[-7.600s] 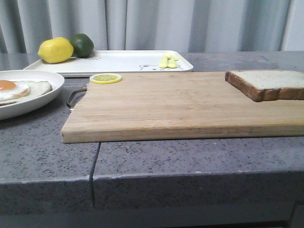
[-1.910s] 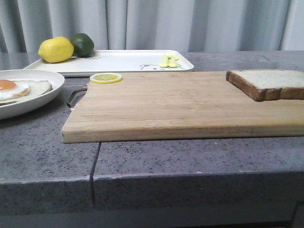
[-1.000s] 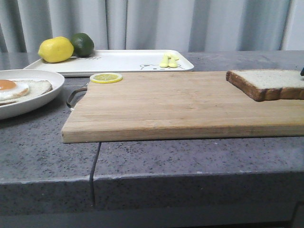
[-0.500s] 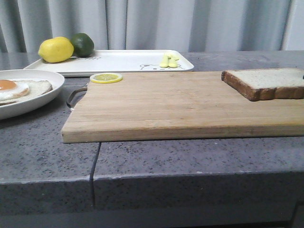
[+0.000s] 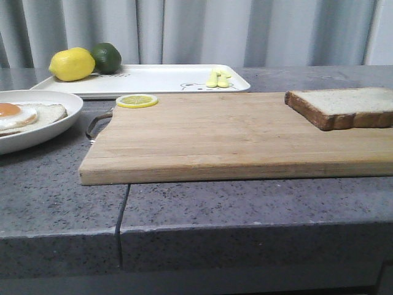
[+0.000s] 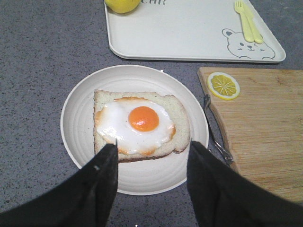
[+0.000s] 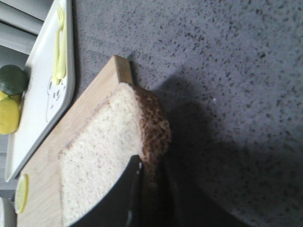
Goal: Place bread and move sandwich to tray
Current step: 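Lift the bread with the right gripper and carry it over the egg toast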
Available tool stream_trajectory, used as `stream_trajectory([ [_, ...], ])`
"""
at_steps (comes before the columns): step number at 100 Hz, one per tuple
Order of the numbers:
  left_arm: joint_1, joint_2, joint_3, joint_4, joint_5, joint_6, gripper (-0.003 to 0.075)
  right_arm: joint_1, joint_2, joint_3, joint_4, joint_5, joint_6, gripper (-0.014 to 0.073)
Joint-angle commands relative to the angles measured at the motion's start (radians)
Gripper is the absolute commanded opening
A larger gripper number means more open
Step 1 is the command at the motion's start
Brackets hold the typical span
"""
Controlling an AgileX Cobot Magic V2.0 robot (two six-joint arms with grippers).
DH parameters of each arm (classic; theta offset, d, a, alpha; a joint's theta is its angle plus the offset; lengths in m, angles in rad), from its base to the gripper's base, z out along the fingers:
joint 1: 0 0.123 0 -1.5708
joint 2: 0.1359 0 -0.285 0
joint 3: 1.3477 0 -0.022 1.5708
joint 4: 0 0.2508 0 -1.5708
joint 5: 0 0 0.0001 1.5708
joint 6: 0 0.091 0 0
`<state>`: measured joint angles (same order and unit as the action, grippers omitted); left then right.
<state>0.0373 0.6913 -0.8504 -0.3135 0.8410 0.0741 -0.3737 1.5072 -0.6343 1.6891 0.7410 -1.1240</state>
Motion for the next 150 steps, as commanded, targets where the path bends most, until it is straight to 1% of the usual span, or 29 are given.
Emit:
stream_trajectory([
  [1, 0.002, 0.006, -0.035, -0.026, -0.066, 0.000, 0.0313, -0.008, -0.065, -0.024, 0.069, 0.101, -0.007, -0.0061],
  [11, 0.002, 0.006, -0.035, -0.026, -0.066, 0.000, 0.0313, -0.008, -0.113, -0.057, 0.077, 0.131, 0.000, -0.0061],
  [24, 0.002, 0.006, -0.035, -0.026, -0.066, 0.000, 0.0313, -0.007, -0.186, -0.114, 0.076, 0.142, 0.057, -0.0061],
  [38, 0.002, 0.006, -0.035, -0.026, -0.066, 0.000, 0.0313, 0.039, -0.233, -0.172, 0.074, 0.130, 0.111, -0.0061],
  [45, 0.002, 0.006, -0.035, -0.026, -0.066, 0.000, 0.0313, 0.097, -0.241, -0.197, 0.075, 0.117, 0.128, -0.0061],
  [53, 0.002, 0.006, -0.035, -0.026, -0.066, 0.000, 0.0313, 0.200, -0.242, -0.220, 0.090, 0.072, 0.135, -0.0061],
  [59, 0.002, 0.006, -0.035, -0.026, -0.066, 0.000, 0.0313, 0.283, -0.242, -0.235, 0.110, -0.002, 0.135, -0.0061],
  [60, 0.002, 0.006, -0.035, -0.026, -0.066, 0.000, 0.0313, 0.316, -0.242, -0.238, 0.118, -0.021, 0.135, -0.0061],
  [63, 0.002, 0.006, -0.035, -0.026, -0.066, 0.000, 0.0313, 0.350, -0.242, -0.245, 0.133, -0.053, 0.135, -0.0061],
  [66, 0.002, 0.006, -0.035, -0.026, -0.066, 0.000, 0.0313, 0.396, -0.242, -0.251, 0.148, -0.109, 0.131, -0.0061],
  [67, 0.002, 0.006, -0.035, -0.026, -0.066, 0.000, 0.0313, 0.430, -0.242, -0.254, 0.155, -0.132, 0.128, -0.0061],
  [68, 0.002, 0.006, -0.035, -0.026, -0.066, 0.000, 0.0313, 0.430, -0.242, -0.256, 0.159, -0.143, 0.126, -0.0061],
  [69, 0.002, 0.006, -0.035, -0.026, -0.066, 0.000, 0.0313, 0.452, -0.241, -0.256, 0.163, -0.143, 0.123, -0.0061],
  [70, 0.002, 0.006, -0.035, -0.026, -0.066, 0.000, 0.0313, 0.473, -0.241, -0.261, 0.178, -0.176, 0.113, -0.0061],
  [80, 0.002, 0.006, -0.035, -0.026, -0.066, 0.000, 0.0313, 0.596, -0.231, -0.294, 0.188, -0.306, 0.099, -0.0061],
  [88, 0.002, 0.006, -0.035, -0.026, -0.066, 0.000, 0.0313, 0.683, -0.208, -0.336, 0.188, -0.353, 0.102, -0.0061],
  [117, 0.002, 0.006, -0.035, -0.026, -0.068, 0.000, 0.0313, 0.844, -0.056, -0.504, 0.188, -0.380, 0.180, -0.0061],
  [134, 0.002, 0.006, -0.035, -0.026, -0.068, 0.000, 0.0313, 0.941, 0.079, -0.593, 0.188, -0.383, 0.211, -0.0061],
  [150, 0.002, 0.006, -0.035, -0.026, -0.068, 0.000, 0.0313, 1.007, 0.206, -0.692, 0.188, -0.383, 0.258, -0.0061],
])
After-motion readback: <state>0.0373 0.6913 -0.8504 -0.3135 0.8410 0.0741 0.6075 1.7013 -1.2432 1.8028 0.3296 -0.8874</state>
